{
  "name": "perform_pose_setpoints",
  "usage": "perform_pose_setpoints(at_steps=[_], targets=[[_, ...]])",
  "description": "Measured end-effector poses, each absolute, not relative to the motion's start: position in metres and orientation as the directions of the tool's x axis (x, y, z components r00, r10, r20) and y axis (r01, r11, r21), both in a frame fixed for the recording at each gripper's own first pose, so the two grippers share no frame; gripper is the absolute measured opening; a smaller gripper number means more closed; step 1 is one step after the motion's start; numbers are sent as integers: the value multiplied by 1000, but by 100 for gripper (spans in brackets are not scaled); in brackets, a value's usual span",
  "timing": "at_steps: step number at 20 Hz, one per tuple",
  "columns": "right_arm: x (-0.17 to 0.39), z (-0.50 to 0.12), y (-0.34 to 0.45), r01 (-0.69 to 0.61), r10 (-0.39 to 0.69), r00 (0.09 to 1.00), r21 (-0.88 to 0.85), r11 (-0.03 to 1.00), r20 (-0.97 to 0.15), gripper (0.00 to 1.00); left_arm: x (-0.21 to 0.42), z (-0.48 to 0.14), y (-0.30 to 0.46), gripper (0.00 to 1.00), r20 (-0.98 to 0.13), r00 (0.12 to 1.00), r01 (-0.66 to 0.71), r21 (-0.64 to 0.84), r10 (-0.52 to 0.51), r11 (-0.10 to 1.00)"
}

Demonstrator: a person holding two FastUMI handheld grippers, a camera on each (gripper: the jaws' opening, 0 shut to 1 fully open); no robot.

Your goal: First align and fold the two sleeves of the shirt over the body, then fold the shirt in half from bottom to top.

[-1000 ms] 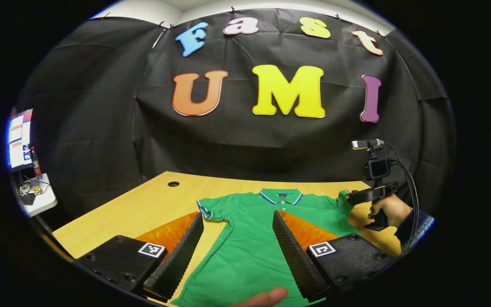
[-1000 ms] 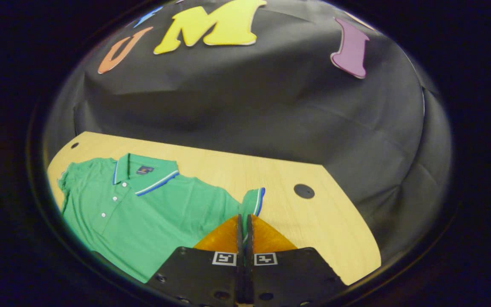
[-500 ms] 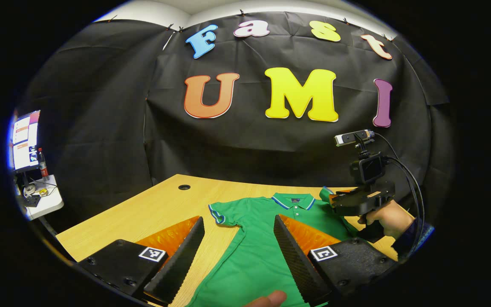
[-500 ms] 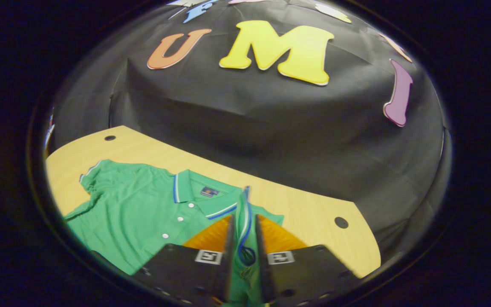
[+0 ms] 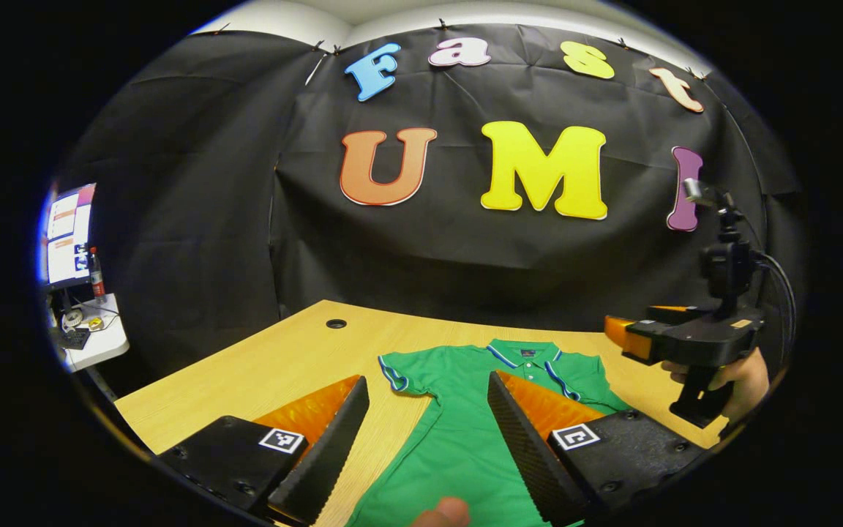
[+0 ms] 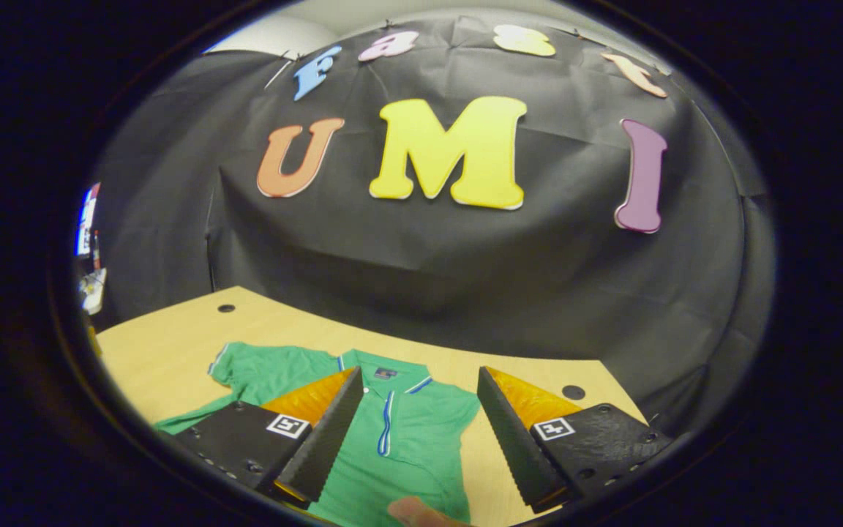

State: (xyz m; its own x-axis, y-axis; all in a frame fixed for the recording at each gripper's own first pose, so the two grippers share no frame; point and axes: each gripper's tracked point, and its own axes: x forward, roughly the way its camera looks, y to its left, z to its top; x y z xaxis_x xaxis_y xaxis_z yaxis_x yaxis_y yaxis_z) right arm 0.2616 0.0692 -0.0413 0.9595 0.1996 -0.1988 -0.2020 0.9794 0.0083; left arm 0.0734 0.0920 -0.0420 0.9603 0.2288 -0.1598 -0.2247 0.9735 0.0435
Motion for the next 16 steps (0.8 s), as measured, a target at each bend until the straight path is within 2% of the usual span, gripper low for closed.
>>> perform_pose_setpoints(at_steps=[5,10,13,16], targets=[[170,2,18,-201,202,977,19,979,-71,95,122,-18,99,100,-204,954,-223,17,221,975],[83,-3,-28,-176,176,984,22,984,10,95,168,-1,106,100,-196,952,-221,83,234,972],[35,-13,-45,-174,177,982,-38,984,64,95,197,-19,116,100,-233,939,-247,50,252,968],[-16,-34,-46,-201,194,977,74,977,94,95,229,-51,133,100,-287,920,-270,25,265,963]])
